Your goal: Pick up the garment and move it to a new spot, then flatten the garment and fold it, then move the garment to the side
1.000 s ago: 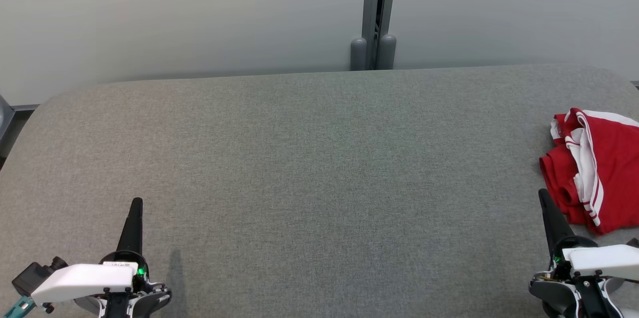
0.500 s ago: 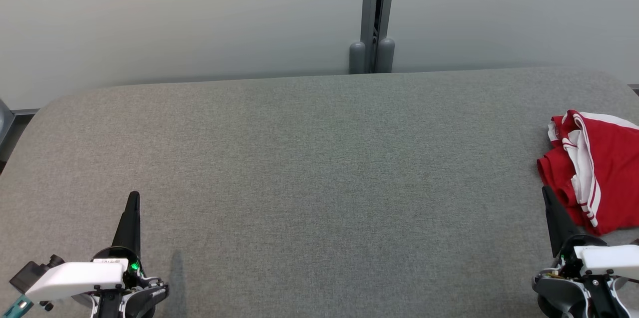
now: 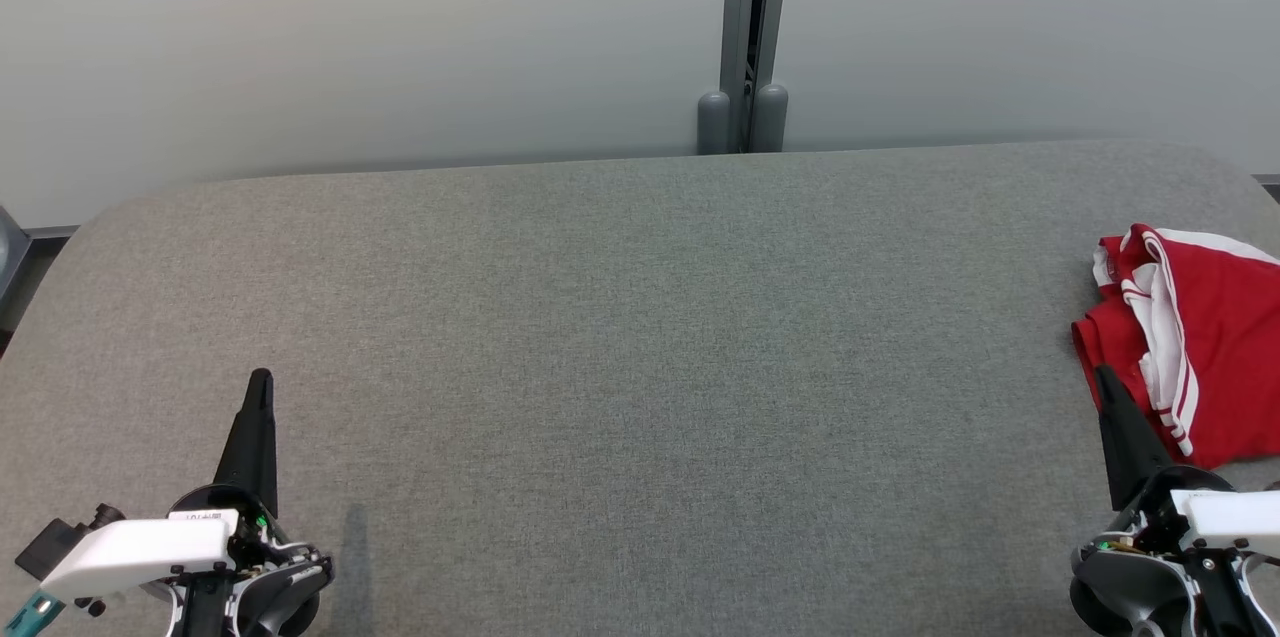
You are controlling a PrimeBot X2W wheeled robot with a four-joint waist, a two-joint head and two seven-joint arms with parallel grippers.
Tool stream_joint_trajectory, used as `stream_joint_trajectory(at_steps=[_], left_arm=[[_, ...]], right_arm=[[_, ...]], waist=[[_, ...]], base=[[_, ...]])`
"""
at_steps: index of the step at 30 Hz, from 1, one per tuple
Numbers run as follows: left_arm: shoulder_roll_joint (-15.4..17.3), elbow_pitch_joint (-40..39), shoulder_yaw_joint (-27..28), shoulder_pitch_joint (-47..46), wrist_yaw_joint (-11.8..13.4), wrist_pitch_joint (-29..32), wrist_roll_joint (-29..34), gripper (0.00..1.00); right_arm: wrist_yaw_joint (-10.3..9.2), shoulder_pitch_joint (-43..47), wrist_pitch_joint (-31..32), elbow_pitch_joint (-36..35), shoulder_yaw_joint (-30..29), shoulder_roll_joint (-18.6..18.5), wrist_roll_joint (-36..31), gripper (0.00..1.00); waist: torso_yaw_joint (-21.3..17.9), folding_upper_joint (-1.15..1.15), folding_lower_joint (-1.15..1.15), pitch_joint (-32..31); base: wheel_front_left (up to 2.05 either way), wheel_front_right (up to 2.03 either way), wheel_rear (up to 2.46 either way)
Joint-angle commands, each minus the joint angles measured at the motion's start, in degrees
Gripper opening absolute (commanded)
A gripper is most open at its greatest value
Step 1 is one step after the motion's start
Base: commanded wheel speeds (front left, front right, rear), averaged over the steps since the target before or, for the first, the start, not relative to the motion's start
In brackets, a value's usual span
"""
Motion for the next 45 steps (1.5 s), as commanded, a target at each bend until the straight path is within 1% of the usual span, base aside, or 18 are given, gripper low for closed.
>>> stream_joint_trajectory(at_steps=[1,45], left_arm=[[0.3,-0.2,0.3,-0.8,-0.3,0.2,-0.1,0.00],[0.3,-0.2,0.3,-0.8,-0.3,0.2,-0.1,0.00]], right_arm=[[0.00,0.5,0.2,-0.2,0.0,-0.5,0.2,0.00],[0.00,0.5,0.2,-0.2,0.0,-0.5,0.2,0.00]], waist=[[0.0,0.00,0.00,0.0],[0.0,0.00,0.00,0.0]], base=[[0.00,0.00,0.00],[0.00,0.00,0.00]])
